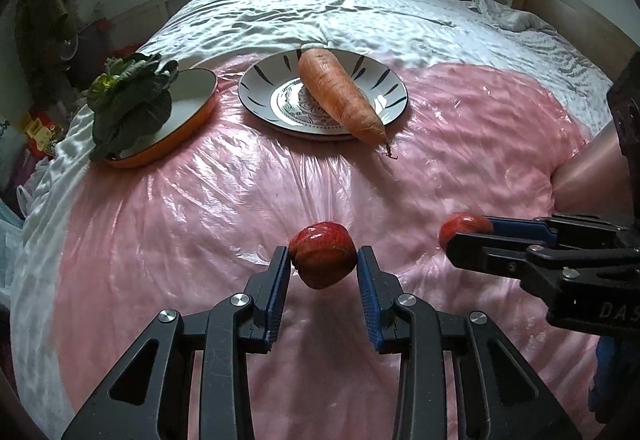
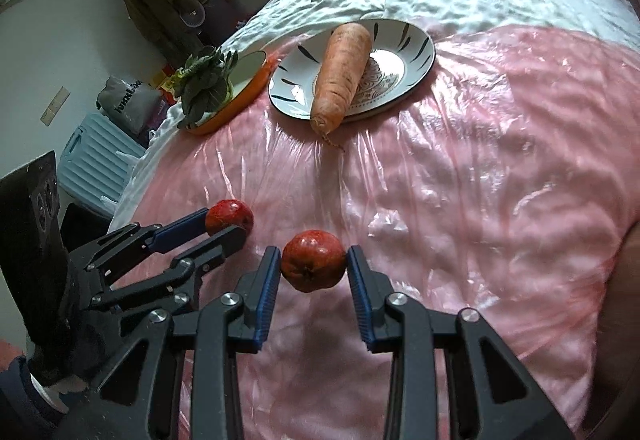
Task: Organize fruits
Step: 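Grasp a red apple with the left tool while the right tool grasps the other apple, then carry both red apples to the green tray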
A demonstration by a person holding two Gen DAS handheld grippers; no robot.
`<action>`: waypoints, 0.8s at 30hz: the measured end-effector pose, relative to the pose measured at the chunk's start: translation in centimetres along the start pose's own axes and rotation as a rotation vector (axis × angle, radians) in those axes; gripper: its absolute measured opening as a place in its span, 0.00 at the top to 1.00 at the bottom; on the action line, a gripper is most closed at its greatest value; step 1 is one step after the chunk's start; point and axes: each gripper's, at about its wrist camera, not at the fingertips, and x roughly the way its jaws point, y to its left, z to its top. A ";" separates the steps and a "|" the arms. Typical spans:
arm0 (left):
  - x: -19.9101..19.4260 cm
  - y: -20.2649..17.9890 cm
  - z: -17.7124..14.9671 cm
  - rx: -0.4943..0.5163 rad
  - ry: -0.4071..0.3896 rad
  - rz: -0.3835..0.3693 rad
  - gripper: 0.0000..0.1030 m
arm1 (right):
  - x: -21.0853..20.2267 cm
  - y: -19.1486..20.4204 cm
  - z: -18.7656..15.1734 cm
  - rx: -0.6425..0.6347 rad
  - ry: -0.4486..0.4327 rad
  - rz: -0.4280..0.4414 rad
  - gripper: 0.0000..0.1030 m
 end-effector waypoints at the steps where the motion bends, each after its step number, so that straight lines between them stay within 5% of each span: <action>1: -0.4 -0.1 0.0 -0.002 -0.003 0.002 0.72 | -0.4 0.1 -0.2 -0.004 -0.003 -0.002 0.45; 24: -7.8 -7.4 -6.4 0.006 0.054 -0.016 0.72 | -9.6 -0.2 -10.8 -0.035 0.031 0.017 0.45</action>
